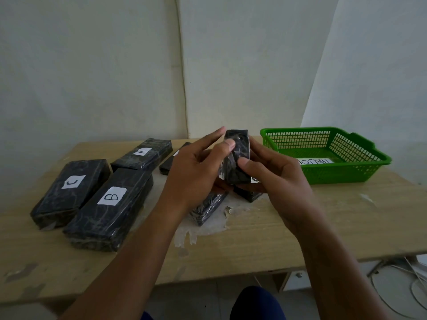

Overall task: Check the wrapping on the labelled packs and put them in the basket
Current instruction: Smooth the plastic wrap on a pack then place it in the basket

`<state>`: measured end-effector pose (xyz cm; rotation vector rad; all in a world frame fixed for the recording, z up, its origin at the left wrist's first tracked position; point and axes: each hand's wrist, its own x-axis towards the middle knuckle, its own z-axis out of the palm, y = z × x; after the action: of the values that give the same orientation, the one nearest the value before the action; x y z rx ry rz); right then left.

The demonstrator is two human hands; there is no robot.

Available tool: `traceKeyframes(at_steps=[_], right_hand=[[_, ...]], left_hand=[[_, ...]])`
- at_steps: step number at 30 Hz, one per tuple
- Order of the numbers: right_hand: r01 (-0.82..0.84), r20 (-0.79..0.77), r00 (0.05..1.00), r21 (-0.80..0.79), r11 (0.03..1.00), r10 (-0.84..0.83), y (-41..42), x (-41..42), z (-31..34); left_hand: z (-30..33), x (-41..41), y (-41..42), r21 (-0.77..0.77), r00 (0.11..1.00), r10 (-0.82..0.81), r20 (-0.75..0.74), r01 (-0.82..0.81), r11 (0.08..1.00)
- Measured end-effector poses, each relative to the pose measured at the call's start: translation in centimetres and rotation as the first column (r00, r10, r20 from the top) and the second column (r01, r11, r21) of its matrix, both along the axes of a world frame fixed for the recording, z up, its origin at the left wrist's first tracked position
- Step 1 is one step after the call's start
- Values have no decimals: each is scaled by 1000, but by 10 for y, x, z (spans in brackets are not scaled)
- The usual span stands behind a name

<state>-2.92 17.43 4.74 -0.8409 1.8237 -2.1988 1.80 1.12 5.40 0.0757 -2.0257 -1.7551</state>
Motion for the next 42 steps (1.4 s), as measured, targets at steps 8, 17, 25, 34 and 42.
traceKeyframes(at_steps=[8, 17, 25, 34, 42], right_hand=[[16, 57, 998, 56, 998, -19, 6, -4, 14], [69, -41, 997, 105, 992, -65, 1, -3, 20], [277, -374, 915, 319, 906, -149, 1, -2, 9], [172, -294, 947, 125, 977, -129, 7, -10, 2], [114, -320, 945, 131, 985, -67, 11, -13, 2]], left_hand=[[15, 3, -2, -29, 986, -144, 84, 147, 989], [13, 1, 2, -153, 997, -67, -30, 62, 986], [24, 2, 0, -75, 993, 66, 93, -59, 995], [3, 1, -15, -271, 986, -162, -29, 148, 951], [1, 0, -11, -295, 946, -210, -246, 133, 946]])
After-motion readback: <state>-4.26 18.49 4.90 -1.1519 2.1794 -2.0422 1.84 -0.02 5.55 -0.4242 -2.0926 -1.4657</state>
